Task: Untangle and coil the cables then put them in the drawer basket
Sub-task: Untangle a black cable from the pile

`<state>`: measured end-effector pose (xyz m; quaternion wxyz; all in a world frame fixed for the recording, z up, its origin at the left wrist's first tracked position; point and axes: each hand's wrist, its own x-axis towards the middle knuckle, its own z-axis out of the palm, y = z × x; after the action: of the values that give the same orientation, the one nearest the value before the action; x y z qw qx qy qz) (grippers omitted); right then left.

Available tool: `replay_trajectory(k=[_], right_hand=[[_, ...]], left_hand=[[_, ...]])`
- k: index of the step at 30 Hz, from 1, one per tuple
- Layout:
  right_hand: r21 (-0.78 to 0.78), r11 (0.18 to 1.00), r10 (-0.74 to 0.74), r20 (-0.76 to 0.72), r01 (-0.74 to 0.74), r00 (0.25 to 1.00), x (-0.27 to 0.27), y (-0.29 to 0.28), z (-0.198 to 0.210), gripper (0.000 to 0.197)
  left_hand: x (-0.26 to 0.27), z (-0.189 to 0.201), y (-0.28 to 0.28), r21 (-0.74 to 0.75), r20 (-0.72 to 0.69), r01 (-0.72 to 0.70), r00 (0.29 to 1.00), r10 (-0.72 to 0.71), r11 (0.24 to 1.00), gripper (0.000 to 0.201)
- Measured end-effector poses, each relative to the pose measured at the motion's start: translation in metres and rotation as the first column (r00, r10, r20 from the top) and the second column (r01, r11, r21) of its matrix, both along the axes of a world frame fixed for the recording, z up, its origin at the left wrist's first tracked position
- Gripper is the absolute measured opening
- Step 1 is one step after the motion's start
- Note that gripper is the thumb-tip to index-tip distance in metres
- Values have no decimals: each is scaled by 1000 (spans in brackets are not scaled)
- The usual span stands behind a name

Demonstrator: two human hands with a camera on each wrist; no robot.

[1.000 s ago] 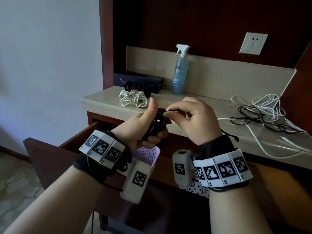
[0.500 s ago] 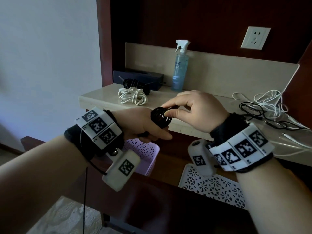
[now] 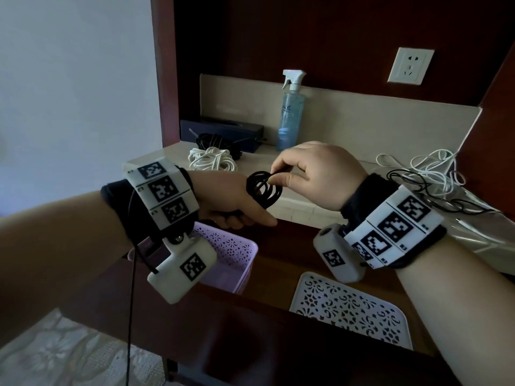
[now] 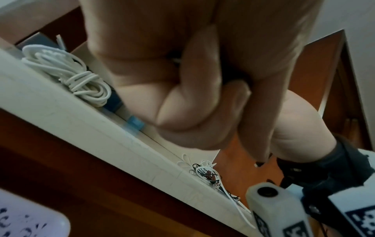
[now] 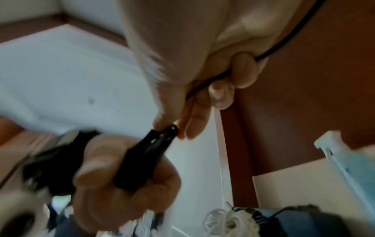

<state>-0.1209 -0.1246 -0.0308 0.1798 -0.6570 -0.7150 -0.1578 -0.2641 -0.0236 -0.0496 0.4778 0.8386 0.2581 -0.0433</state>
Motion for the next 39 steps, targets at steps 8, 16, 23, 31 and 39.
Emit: replay_trajectory(k=[8, 16, 23, 31, 39], right_hand=[[-196, 970, -8, 570, 145, 822, -16, -4, 14, 66], [-220, 943, -32, 689, 250, 724, -30, -6, 14, 17], [-158, 962, -52, 692, 222, 720, -22, -9, 17, 26], [-198, 944, -65, 673, 264, 737, -18, -4, 21, 23], [-40, 990, -90, 562, 135, 822, -11, -15, 17, 24]], left_hand=[[1, 6, -1, -122, -56, 38, 997, -45, 992, 56], [8, 5, -10, -202, -49, 65, 996, -76, 977, 24], [-5, 15, -11, -247, 96, 53, 995, -30, 968, 28], [3, 30, -26, 585, -147, 107, 989, -25, 804, 28], [3, 27, -10, -166, 151, -153, 972, 178, 974, 10]])
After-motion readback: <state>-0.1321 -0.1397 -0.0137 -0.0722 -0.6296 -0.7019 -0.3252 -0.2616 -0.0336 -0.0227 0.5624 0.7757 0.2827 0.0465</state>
